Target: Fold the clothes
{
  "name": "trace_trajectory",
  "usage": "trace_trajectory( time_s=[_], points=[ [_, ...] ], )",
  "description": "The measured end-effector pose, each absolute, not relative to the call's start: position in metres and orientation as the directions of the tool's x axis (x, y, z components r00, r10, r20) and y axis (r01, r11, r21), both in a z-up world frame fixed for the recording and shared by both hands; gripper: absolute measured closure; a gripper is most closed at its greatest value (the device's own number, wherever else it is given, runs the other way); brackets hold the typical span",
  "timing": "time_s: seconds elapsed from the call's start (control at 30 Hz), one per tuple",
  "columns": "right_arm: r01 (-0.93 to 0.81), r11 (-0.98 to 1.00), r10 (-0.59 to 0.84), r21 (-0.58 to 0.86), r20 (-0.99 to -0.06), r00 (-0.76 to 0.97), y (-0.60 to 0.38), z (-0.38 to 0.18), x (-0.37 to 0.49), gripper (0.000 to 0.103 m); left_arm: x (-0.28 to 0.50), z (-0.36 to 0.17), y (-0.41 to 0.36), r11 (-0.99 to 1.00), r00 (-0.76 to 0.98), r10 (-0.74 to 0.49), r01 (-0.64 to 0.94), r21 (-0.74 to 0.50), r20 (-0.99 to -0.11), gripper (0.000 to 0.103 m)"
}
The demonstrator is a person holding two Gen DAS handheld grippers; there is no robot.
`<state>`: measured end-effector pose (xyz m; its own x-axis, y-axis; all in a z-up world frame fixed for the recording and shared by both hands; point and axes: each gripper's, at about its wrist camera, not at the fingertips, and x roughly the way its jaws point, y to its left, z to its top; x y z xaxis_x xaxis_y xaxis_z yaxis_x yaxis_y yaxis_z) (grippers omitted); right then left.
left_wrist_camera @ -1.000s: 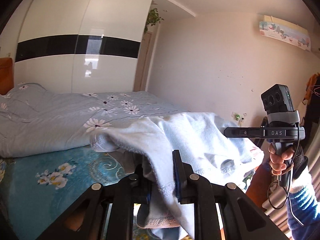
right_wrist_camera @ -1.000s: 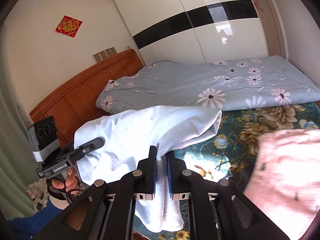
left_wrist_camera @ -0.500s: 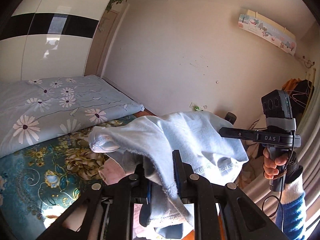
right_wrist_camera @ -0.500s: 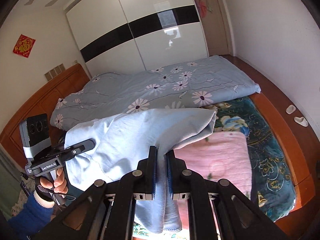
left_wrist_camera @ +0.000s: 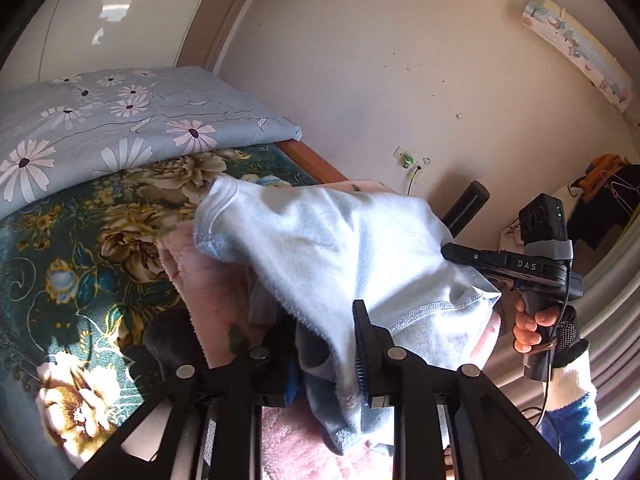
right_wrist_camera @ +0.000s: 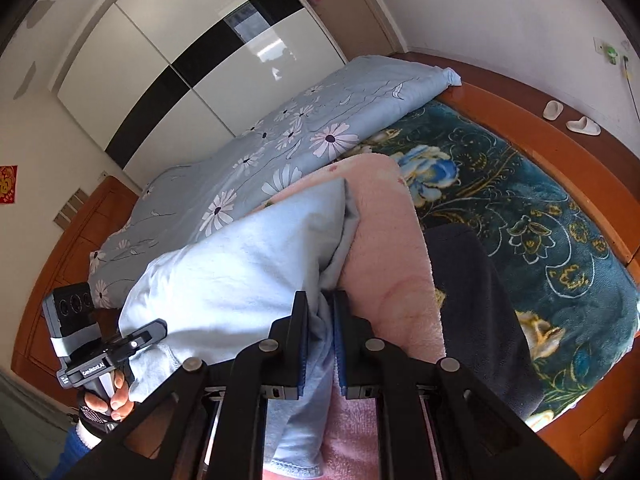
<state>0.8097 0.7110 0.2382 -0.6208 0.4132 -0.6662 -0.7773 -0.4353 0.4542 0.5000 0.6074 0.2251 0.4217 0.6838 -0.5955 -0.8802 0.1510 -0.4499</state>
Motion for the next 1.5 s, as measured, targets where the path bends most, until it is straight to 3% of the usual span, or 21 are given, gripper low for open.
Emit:
trace_trajectory(
  time_s=[0.07, 0.1, 0.13, 0.27, 0.53, 0.6, 0.7, 0.77, 0.8, 0.9, 1.07, 1.13, 1.2, 1.27, 1.3, 1.4, 1.5],
  points=[
    [-0.822, -0.430, 0.468, 0.373, -0.686, -0.557, 0.703, 0.253, 0.808, 0.083, 0.498, 0.240, 0.597, 0.132, 0.352, 0.723, -0.915, -0.381, -0.594, 0.071],
    [-0.842, -0.425, 0.501, 0.332, -0.688, -0.524, 0.698, 0.261, 0.805, 0.070, 0.495, 0.248, 0.590, 0.103, 0.292, 0.762, -0.936, -0.337, -0.578, 0.066],
    [-0.861, -0.418, 0.536, 0.291, -0.687, -0.492, 0.692, 0.270, 0.801, 0.065, 0.493, 0.255, 0.583, 0.074, 0.237, 0.795, -0.952, -0.298, -0.559, 0.062],
    [-0.835, -0.500, 0.571, 0.228, -0.639, -0.516, 0.670, 0.294, 0.769, 0.063, 0.490, 0.268, 0.577, 0.043, 0.184, 0.841, -0.960, -0.277, -0.508, 0.051],
    [-0.812, -0.559, 0.497, 0.168, -0.716, -0.490, 0.671, 0.265, 0.711, 0.061, 0.513, 0.237, 0.586, 0.106, 0.268, 0.735, -0.953, -0.284, -0.623, 0.048],
    [-0.825, -0.541, 0.524, 0.163, -0.702, -0.482, 0.663, 0.267, 0.716, 0.061, 0.507, 0.242, 0.574, 0.110, 0.277, 0.750, -0.948, -0.300, -0.601, 0.048],
    [-0.814, -0.567, 0.602, 0.126, -0.610, -0.515, 0.624, 0.292, 0.726, 0.060, 0.499, 0.255, 0.550, 0.119, 0.268, 0.793, -0.949, -0.293, -0.547, 0.043],
    [-0.804, -0.585, 0.635, 0.104, -0.558, -0.534, 0.594, 0.298, 0.730, 0.049, 0.497, 0.258, 0.536, 0.117, 0.255, 0.807, -0.953, -0.280, -0.533, 0.037],
    [-0.803, -0.588, 0.647, 0.093, -0.541, -0.537, 0.580, 0.296, 0.732, 0.037, 0.497, 0.257, 0.528, 0.113, 0.242, 0.814, -0.957, -0.266, -0.528, 0.034],
    [-0.826, -0.558, 0.671, 0.073, -0.547, -0.501, 0.555, 0.274, 0.734, 0.035, 0.498, 0.238, 0.505, 0.071, 0.192, 0.829, -0.968, -0.241, -0.526, 0.021],
    [-0.869, -0.489, 0.681, 0.084, -0.586, -0.439, 0.536, 0.236, 0.735, 0.033, 0.501, 0.197, 0.480, 0.033, 0.171, 0.791, -0.970, -0.239, -0.587, 0.019],
    [-0.876, -0.475, 0.693, 0.085, -0.577, -0.432, 0.527, 0.233, 0.736, 0.023, 0.500, 0.188, 0.468, 0.021, 0.172, 0.790, -0.967, -0.255, -0.588, 0.016],
    [-0.883, -0.462, 0.707, 0.087, -0.564, -0.426, 0.518, 0.231, 0.737, 0.023, 0.500, 0.184, 0.459, 0.020, 0.187, 0.794, -0.959, -0.281, -0.579, 0.004],
    [-0.889, -0.450, 0.721, 0.089, -0.552, -0.420, 0.509, 0.229, 0.738, 0.022, 0.500, 0.187, 0.447, 0.039, 0.205, 0.806, -0.955, -0.295, -0.555, 0.000],
    [-0.892, -0.443, 0.727, 0.091, -0.545, -0.417, 0.504, 0.228, 0.739, 0.021, 0.501, 0.191, 0.442, 0.046, 0.201, 0.818, -0.957, -0.286, -0.539, 0.000],
    [-0.903, -0.428, 0.753, 0.048, -0.534, -0.385, 0.494, 0.229, 0.734, 0.003, 0.504, 0.203, 0.428, 0.046, 0.164, 0.847, -0.970, -0.238, -0.506, 0.000],
    [-0.905, -0.424, 0.768, 0.010, -0.525, -0.366, 0.483, 0.231, 0.730, 0.002, 0.507, 0.211, 0.420, 0.016, 0.107, 0.863, -0.983, -0.184, -0.493, 0.000]
  ],
)
